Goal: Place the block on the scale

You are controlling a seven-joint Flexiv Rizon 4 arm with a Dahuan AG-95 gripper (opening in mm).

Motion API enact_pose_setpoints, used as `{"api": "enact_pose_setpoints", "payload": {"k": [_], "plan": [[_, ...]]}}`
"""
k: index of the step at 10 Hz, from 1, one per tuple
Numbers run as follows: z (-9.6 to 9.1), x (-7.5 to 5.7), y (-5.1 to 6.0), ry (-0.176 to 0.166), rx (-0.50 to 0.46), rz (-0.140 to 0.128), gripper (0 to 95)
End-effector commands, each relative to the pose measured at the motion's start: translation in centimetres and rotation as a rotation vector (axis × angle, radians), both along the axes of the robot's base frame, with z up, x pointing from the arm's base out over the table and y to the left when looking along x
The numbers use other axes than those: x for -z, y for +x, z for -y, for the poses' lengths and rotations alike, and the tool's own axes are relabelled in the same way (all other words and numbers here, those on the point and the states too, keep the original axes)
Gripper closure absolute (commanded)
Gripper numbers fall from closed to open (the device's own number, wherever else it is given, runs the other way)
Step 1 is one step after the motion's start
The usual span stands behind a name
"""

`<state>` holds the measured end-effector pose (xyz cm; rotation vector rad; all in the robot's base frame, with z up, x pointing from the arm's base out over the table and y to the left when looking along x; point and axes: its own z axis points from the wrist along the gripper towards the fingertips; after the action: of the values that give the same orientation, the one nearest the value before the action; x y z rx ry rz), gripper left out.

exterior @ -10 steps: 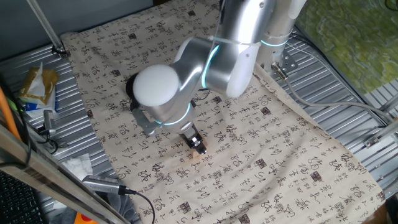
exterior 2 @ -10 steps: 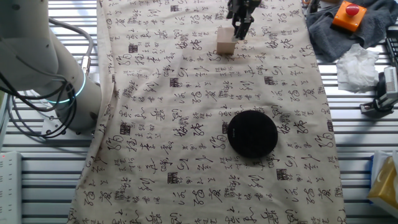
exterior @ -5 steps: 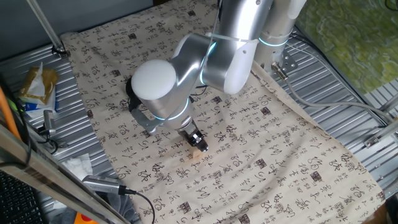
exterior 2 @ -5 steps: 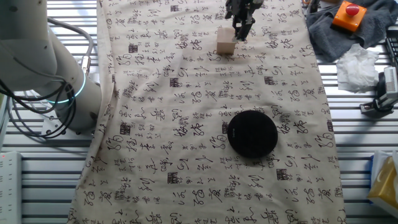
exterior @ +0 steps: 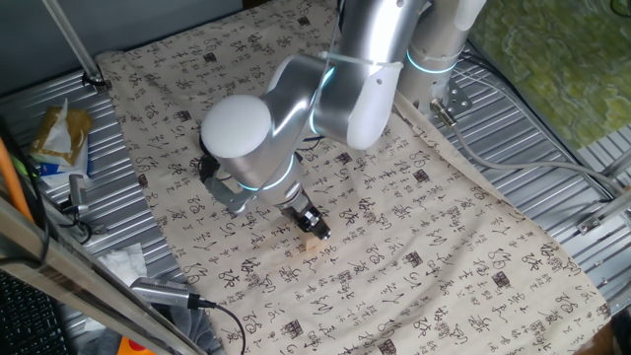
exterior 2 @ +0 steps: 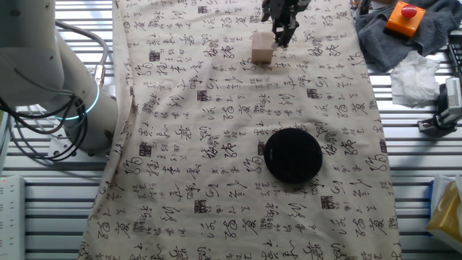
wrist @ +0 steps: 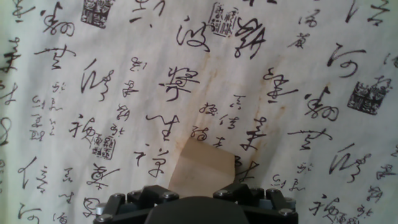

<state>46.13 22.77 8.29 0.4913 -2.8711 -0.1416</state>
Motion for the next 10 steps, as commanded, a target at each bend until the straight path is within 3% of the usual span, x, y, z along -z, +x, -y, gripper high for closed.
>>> {"api": "enact_pose_setpoints", "payload": {"k": [1,10], "plan": [[-0.09,0.10,0.21,-0.011,0.031,0.008,19.0],[-0.09,0.10,0.21,-0.042,0.118,0.032,19.0]]}}
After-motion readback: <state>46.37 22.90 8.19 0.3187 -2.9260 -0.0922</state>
